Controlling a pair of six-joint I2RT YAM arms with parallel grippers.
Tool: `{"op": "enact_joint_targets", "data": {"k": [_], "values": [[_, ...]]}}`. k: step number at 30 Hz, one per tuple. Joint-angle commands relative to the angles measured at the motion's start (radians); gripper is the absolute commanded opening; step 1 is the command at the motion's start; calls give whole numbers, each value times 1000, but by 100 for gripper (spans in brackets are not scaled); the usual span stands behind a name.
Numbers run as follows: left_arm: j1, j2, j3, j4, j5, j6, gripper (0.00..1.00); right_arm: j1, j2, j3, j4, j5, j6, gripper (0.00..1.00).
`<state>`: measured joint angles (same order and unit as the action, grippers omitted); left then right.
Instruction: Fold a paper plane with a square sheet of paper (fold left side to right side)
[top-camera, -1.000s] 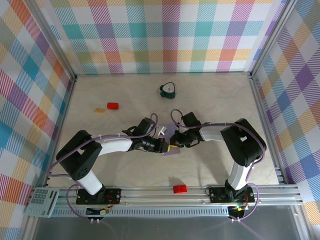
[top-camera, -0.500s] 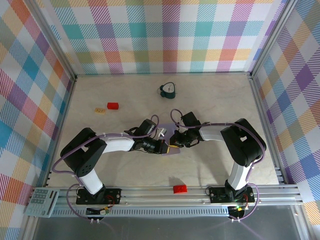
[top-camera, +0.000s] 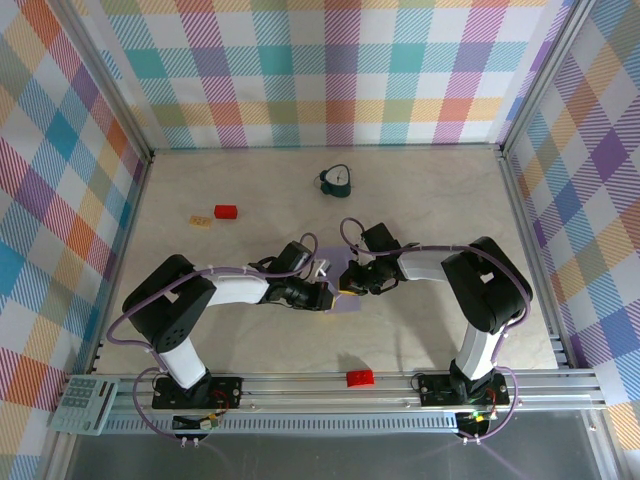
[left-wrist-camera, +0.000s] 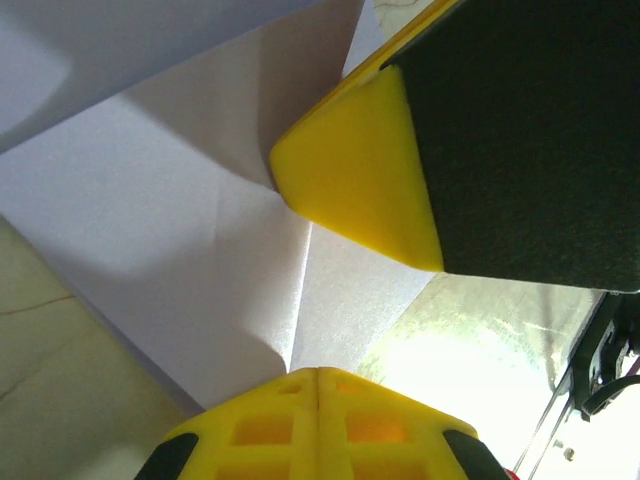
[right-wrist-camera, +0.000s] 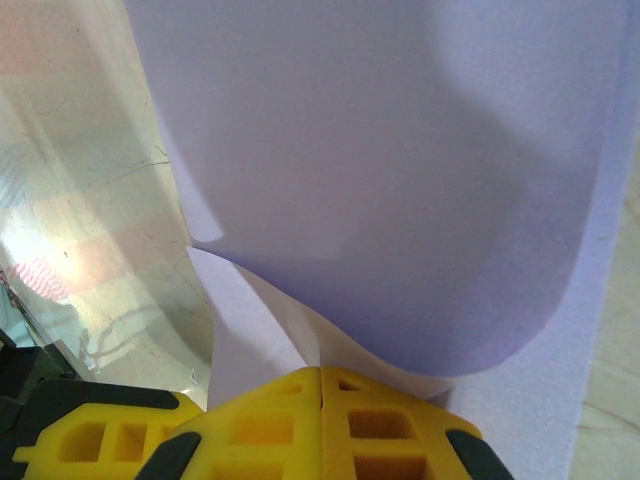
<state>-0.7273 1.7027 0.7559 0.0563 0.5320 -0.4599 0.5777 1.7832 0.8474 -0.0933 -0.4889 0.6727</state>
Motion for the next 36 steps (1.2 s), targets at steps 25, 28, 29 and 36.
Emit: {"op": "enact_joint_targets", "data": {"k": [25, 28, 29, 36], "values": [[-4, 32, -40, -27, -23, 18, 0, 32, -104, 5, -40, 14, -26, 0], [-4, 32, -37, -38, -25, 29, 0, 43, -122, -27, -18, 14, -9, 0], [-4, 33, -36, -42, -28, 33, 0, 45, -125, -35, -12, 13, -4, 0], [-4, 39, -30, -36, -27, 34, 0, 69, -97, -38, 15, 10, 11, 0]]}}
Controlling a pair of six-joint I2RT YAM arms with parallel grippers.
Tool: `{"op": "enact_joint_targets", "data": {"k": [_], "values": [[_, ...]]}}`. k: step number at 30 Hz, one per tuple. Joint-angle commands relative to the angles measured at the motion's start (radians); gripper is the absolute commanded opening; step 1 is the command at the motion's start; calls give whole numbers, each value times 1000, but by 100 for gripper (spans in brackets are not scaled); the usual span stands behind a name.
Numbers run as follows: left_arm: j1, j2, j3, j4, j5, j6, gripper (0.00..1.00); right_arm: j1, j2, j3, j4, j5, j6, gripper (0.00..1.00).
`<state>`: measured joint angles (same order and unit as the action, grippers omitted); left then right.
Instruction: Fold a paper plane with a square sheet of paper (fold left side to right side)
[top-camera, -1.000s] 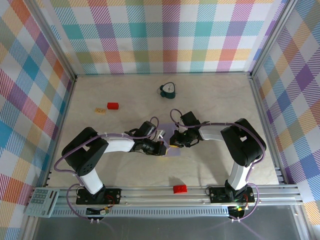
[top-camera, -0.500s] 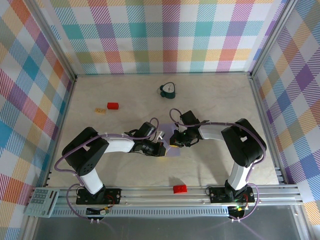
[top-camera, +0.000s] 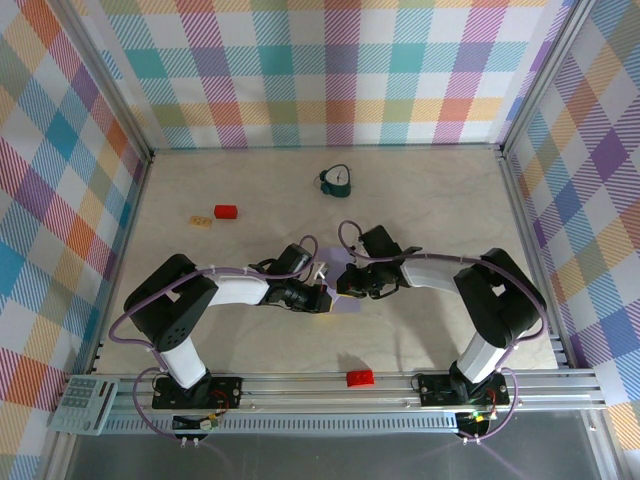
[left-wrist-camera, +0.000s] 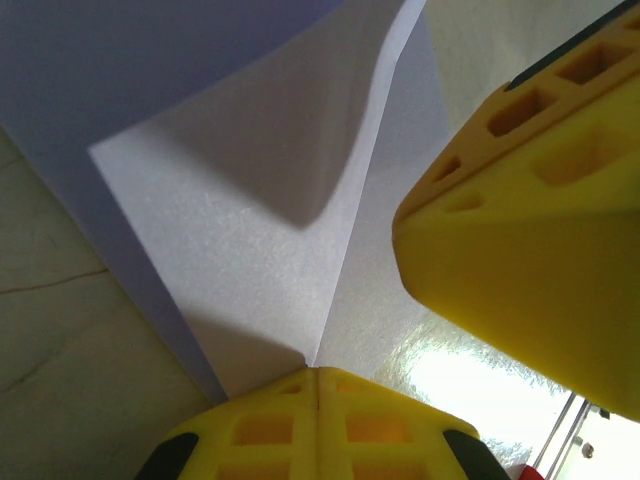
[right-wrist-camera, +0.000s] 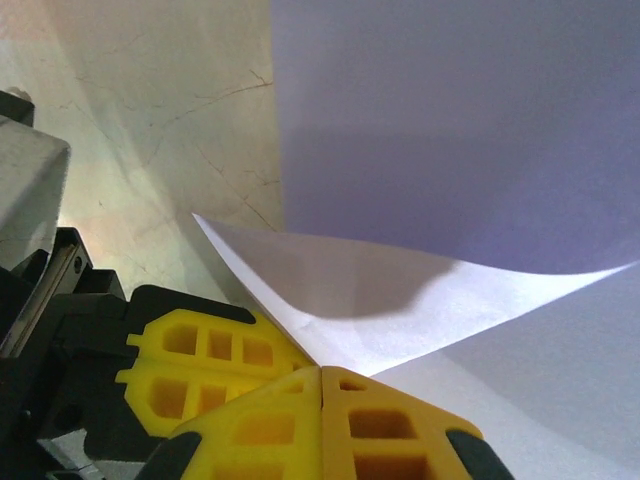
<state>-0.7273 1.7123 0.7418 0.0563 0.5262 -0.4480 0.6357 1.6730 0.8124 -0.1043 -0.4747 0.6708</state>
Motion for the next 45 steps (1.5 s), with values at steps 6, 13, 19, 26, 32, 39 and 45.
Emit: {"op": "enact_joint_targets", "data": {"k": [6, 13, 19, 26, 32, 39, 45], "values": [[-4, 29, -10, -45, -24, 26, 0, 25, 52, 18, 40, -10, 18, 0], [-4, 30, -9, -51, -29, 26, 0, 32, 88, 33, 38, -7, 15, 0], [-4, 29, -5, -77, -50, 25, 0, 33, 106, 36, -6, 43, -8, 0], [-4, 36, -13, -95, -66, 26, 0, 32, 114, 46, -69, 105, -44, 0], [-3, 41, -24, -97, -72, 25, 0, 9, 114, 56, -94, 125, -68, 0], [-3, 41, -30, -93, -77, 24, 0, -43, 110, 65, -112, 120, -101, 0], [-3, 39, -33, -90, -77, 23, 0, -95, 122, 81, -126, 116, -130, 0]]}}
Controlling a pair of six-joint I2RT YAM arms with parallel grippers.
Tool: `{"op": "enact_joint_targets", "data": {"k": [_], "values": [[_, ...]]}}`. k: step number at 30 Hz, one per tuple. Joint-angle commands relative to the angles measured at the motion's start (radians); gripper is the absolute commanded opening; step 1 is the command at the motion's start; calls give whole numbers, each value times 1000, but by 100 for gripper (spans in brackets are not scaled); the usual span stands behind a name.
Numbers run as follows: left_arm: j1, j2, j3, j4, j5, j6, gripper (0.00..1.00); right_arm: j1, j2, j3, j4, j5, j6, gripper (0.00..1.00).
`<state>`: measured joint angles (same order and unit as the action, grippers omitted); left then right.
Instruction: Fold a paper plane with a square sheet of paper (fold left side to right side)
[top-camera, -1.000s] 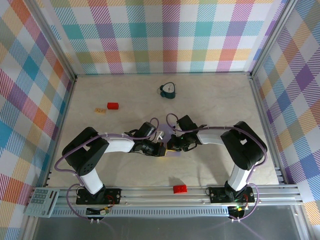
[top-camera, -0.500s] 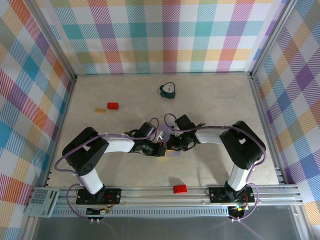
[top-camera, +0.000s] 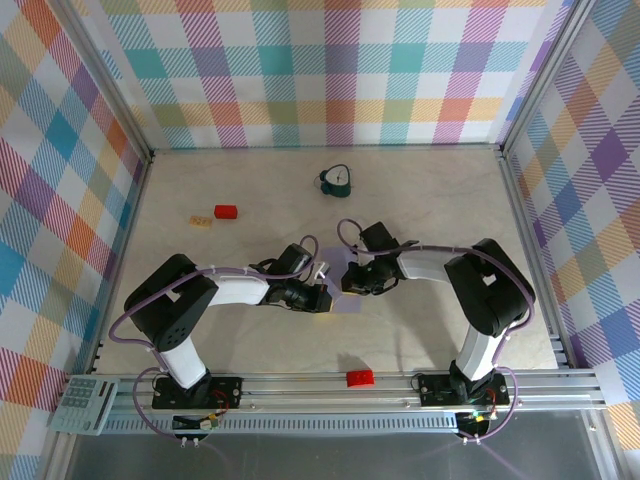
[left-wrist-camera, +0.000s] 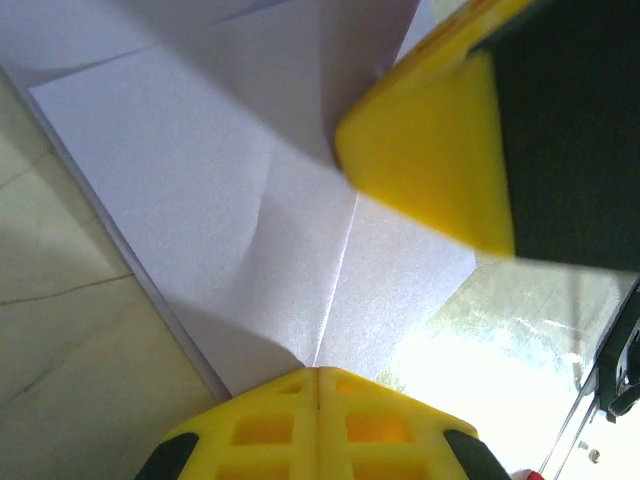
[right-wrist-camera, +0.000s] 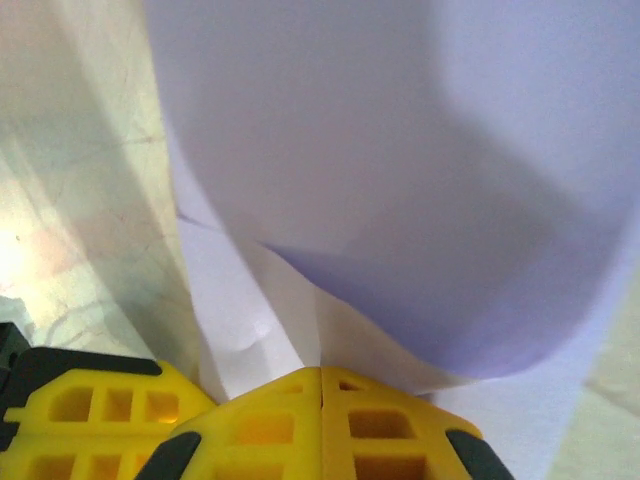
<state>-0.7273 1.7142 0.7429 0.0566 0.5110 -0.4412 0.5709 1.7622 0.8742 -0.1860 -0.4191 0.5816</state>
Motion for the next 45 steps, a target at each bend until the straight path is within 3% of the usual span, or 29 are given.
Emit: {"op": "enact_joint_targets", "data": {"k": [1, 24, 36, 45], "values": [[-3, 35, -34, -89, -63, 16, 0, -39, 38, 25, -48, 59, -47, 0], [-2, 15, -39, -70, -61, 12, 0, -193, 54, 63, -98, 24, -122, 0], [-3, 4, -16, -43, -35, 2, 0, -157, -96, 30, -87, -33, -79, 0], [-3, 3, 17, -40, -26, 1, 0, -77, -7, 14, 42, -103, -8, 0]]}}
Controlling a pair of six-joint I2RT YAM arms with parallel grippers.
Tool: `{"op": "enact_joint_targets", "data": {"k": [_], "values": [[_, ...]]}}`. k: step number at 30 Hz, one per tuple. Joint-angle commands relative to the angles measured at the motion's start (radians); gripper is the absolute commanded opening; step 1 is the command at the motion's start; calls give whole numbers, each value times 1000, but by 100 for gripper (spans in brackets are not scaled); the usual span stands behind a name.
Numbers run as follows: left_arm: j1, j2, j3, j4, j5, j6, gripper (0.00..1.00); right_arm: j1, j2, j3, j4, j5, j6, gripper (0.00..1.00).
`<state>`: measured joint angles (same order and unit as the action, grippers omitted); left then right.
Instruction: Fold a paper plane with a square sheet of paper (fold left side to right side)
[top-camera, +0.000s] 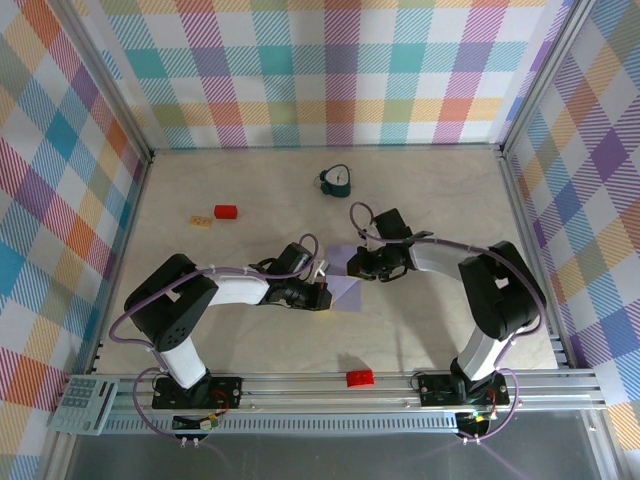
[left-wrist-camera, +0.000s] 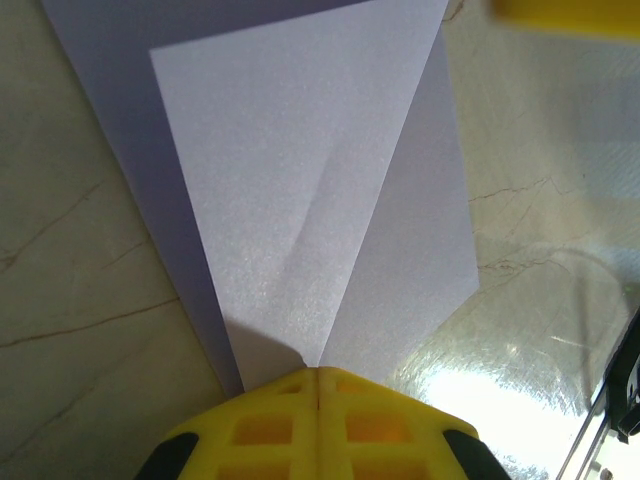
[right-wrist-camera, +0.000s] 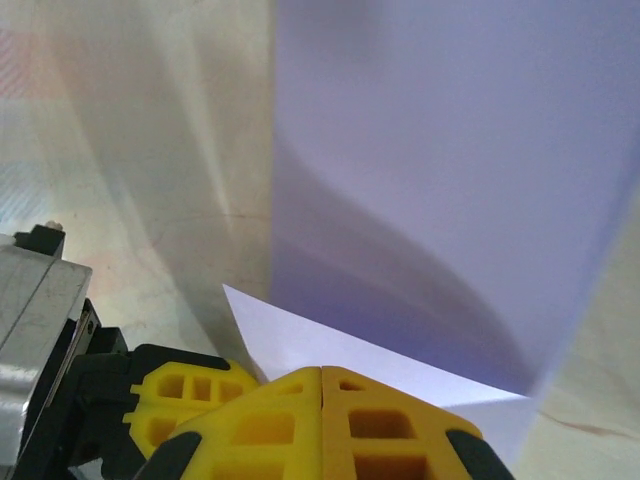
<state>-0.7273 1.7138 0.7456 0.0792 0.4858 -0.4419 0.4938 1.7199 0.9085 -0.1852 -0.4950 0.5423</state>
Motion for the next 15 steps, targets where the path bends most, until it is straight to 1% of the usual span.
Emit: {"op": "enact_joint_targets", "data": {"k": [1, 9, 15], "values": [[-3, 2, 19, -66, -1, 3, 0, 0, 46, -25, 41, -23, 32, 0], [-1, -25, 81, -120, 8, 18, 0, -1, 96, -60, 31, 26, 16, 0], [-1, -18, 138, -141, 36, 32, 0, -1, 102, -92, 50, 34, 22, 0]]}}
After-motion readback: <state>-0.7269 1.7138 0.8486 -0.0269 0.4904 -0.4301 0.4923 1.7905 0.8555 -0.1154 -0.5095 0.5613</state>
